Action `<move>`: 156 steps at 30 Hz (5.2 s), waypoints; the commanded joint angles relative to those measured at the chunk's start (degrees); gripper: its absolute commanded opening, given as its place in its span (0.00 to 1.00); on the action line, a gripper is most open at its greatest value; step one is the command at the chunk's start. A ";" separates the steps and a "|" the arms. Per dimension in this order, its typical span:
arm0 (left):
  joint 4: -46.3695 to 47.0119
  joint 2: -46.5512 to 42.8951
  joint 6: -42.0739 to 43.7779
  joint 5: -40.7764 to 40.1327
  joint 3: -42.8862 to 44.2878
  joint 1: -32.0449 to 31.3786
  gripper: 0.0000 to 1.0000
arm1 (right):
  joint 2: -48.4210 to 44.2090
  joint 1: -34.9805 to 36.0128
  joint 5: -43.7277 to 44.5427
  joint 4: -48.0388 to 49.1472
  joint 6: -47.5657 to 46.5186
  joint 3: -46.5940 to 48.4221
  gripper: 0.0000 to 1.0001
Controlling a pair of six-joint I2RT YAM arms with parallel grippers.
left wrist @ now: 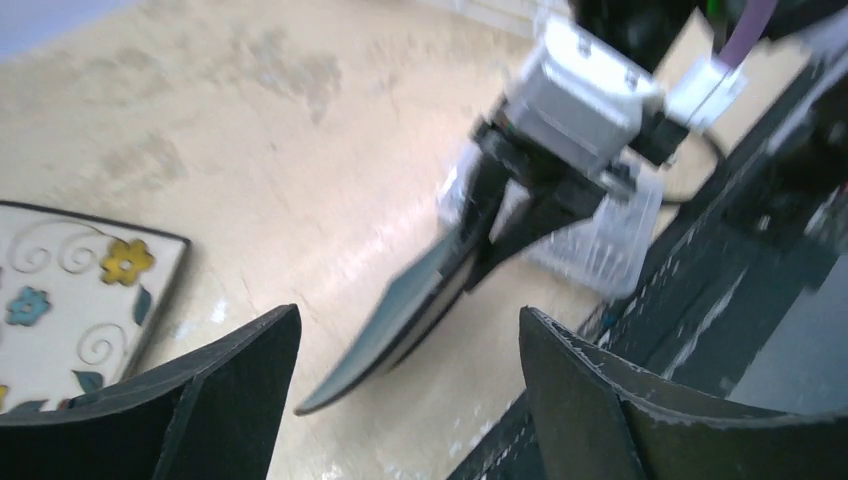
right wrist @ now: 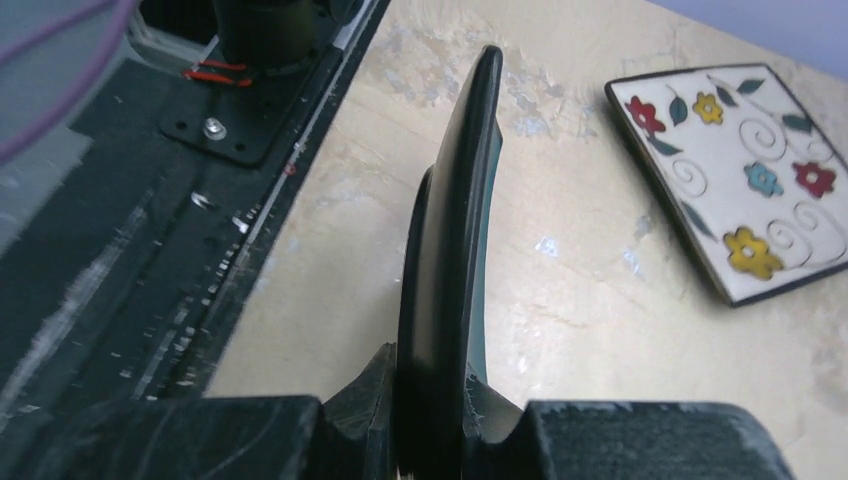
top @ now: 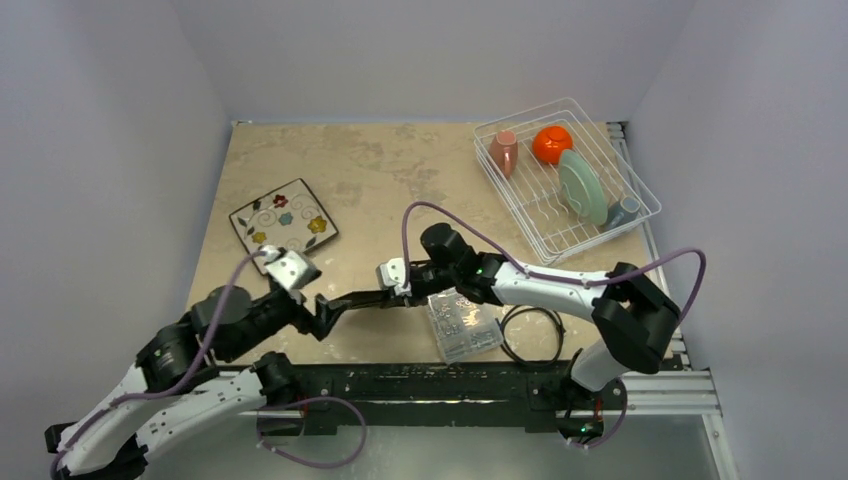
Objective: Load the mixed dishes into the dish rack
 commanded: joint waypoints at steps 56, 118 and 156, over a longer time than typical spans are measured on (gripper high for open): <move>33.35 21.81 20.68 -29.93 11.79 3.28 0.93 | -34.88 -34.05 43.89 -19.80 16.74 10.74 0.00; 33.99 23.03 21.98 -30.07 11.50 2.92 0.91 | -19.59 -59.55 16.26 12.13 24.22 -8.18 0.03; 33.72 24.00 21.65 -29.59 11.70 2.92 0.90 | -27.73 -59.56 22.76 5.33 27.42 -8.99 0.45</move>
